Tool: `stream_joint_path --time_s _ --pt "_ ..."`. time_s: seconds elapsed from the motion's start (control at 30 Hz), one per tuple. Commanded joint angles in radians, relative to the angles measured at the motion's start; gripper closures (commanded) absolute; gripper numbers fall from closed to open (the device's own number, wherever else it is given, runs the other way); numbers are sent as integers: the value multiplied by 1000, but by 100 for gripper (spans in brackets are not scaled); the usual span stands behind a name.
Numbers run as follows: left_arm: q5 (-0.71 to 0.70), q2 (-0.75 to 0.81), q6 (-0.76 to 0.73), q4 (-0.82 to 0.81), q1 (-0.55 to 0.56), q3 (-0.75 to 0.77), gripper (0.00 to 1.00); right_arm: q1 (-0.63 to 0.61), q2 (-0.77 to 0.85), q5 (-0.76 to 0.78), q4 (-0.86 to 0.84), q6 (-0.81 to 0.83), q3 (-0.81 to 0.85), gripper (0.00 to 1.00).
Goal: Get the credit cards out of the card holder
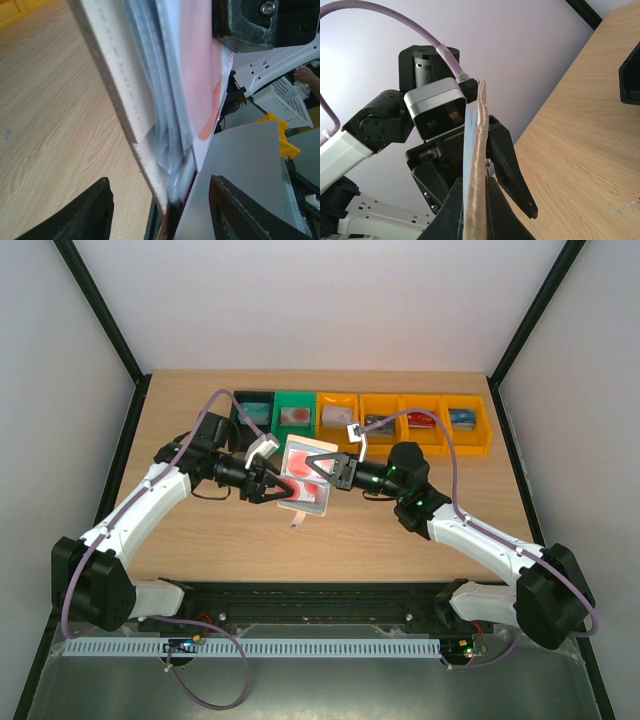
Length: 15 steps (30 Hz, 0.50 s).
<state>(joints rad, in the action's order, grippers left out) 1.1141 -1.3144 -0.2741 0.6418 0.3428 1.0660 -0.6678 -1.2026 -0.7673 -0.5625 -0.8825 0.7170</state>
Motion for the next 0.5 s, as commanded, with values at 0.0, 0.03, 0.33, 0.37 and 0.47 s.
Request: stream_joint_path --time_s 0.0,0.03,0.33,0.37,0.47 --pt "39 20 -12 5 0 7 50 -3 -1 -17 -76 -9 22 98" --pt "38 19 -9 1 1 6 54 -3 -3 -22 -83 -13 23 98" --pt "20 29 -24 15 -33 20 50 12 18 -53 -41 25 35 98" --pt "22 32 -25 17 -40 21 49 14 22 -56 -32 32 34 98" --pt "27 36 -25 18 -53 23 47 20 29 -66 -19 42 34 98"
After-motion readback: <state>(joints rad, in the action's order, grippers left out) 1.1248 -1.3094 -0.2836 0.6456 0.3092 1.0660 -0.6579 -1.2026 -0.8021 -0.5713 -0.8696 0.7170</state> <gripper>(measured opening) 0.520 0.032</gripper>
